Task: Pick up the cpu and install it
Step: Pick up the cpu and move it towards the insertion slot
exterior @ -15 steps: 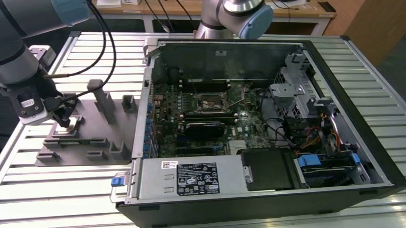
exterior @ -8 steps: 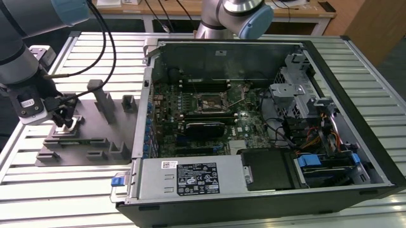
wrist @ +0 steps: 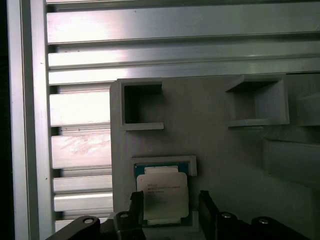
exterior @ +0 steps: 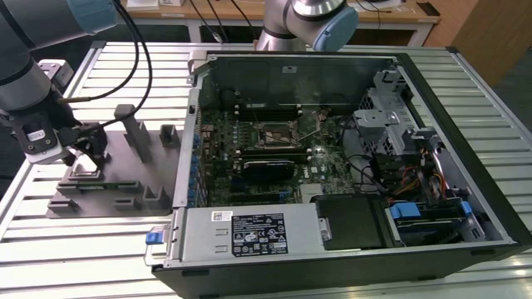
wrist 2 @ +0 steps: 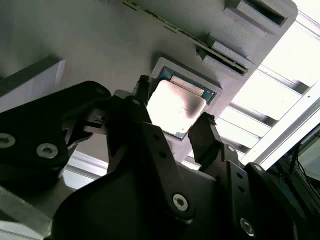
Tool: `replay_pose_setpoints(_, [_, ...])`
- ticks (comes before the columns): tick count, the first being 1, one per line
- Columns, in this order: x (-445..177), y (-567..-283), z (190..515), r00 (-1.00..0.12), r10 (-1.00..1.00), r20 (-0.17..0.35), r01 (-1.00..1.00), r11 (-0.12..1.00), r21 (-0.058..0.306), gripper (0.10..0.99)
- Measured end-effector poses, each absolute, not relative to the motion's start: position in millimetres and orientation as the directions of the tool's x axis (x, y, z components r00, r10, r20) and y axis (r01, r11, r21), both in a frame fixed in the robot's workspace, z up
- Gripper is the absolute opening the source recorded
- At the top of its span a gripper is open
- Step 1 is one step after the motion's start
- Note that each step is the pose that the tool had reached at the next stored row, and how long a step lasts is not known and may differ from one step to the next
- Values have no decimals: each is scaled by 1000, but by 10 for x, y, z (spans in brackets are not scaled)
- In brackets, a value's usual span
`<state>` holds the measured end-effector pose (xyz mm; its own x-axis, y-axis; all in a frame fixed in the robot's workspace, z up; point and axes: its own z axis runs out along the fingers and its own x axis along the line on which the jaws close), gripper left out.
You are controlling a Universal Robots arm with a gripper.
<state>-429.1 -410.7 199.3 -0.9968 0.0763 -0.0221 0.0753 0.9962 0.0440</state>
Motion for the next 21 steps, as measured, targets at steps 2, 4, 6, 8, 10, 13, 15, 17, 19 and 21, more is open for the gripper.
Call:
replay_pose_setpoints(2, [-4291, -4107, 1993, -997, 76, -22, 75, 996, 44, 584])
replay_pose_setpoints(4, [-4291, -4107, 1992, -997, 76, -22, 75, 996, 44, 647])
replay_pose_setpoints(6, [-4291, -4107, 1992, -997, 76, -22, 75, 996, 44, 647])
replay_pose_setpoints(8, [-4291, -4107, 1992, -997, 76, -22, 75, 996, 44, 647])
replay_pose_setpoints(10, [-4291, -4107, 1991, -997, 76, -22, 75, 996, 44, 647])
replay_pose_setpoints(13, [-4291, -4107, 1989, -997, 76, -22, 75, 996, 44, 647])
replay_pose_setpoints(15, [-4291, -4107, 1979, -997, 76, -22, 75, 996, 44, 647])
replay_pose_setpoints(17, [-4291, -4107, 1967, -997, 76, -22, 75, 996, 44, 647])
replay_pose_setpoints(19, [-4290, -4107, 1951, -997, 76, -22, 75, 996, 44, 647])
replay_pose_setpoints(21, [-4290, -4108, 1938, -997, 75, -22, 74, 996, 43, 647])
